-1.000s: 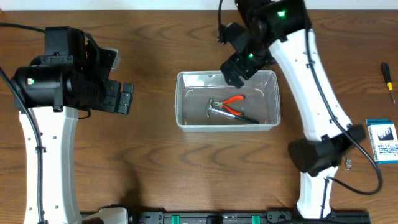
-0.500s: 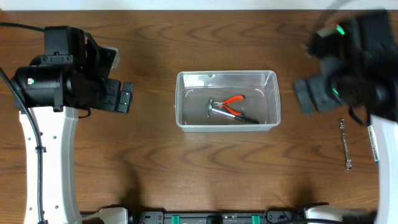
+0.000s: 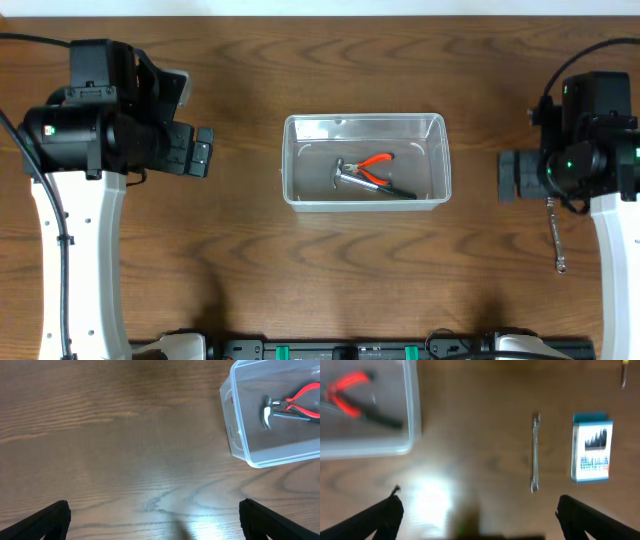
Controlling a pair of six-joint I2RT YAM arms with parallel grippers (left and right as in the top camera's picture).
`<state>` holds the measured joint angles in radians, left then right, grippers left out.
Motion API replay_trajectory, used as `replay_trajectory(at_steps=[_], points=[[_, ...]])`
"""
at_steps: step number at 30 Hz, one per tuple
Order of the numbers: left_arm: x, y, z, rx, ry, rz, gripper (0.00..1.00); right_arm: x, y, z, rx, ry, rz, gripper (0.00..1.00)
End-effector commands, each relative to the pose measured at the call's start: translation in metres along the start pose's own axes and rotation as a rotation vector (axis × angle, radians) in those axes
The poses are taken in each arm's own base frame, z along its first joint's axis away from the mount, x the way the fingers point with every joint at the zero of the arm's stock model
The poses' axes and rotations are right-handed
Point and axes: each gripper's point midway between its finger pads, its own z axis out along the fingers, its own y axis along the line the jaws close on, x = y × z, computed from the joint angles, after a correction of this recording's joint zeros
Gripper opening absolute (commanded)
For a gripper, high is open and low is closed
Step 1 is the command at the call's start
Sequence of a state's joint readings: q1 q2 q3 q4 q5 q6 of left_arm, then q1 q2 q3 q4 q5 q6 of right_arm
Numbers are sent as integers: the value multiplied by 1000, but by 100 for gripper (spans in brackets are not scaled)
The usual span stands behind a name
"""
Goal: Pack container
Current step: 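Move the right gripper over the yellow-black screwdriver at the right edge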
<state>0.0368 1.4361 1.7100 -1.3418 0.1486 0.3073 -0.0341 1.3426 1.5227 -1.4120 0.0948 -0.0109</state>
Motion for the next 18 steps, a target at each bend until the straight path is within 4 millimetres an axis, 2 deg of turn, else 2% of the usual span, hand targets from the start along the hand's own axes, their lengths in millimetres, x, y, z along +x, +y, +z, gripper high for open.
replay_trajectory(at_steps=[1,4,7,9,12,16,18], points=[[0,1,-3,-11,-5,-10,98,-1,-6,18,27,-9,-1,99],[0,0,-3,-11,-4,-9,98,-2,-2,44,14,-20,-71,99],[0,1,-3,-11,-4,-10,98,1,15,76,-66,-37,-283,99],[0,0,-3,-11,-4,-9,98,-1,17,86,-69,-57,-285,99],[0,1,-3,-11,-4,-10,98,-14,17,85,-68,-106,-223,99],[0,1,-3,-11,-5,-10,98,-34,14,71,-51,-173,-193,99],[0,0,-3,-11,-5,-9,98,-45,4,60,-14,-206,-163,99]])
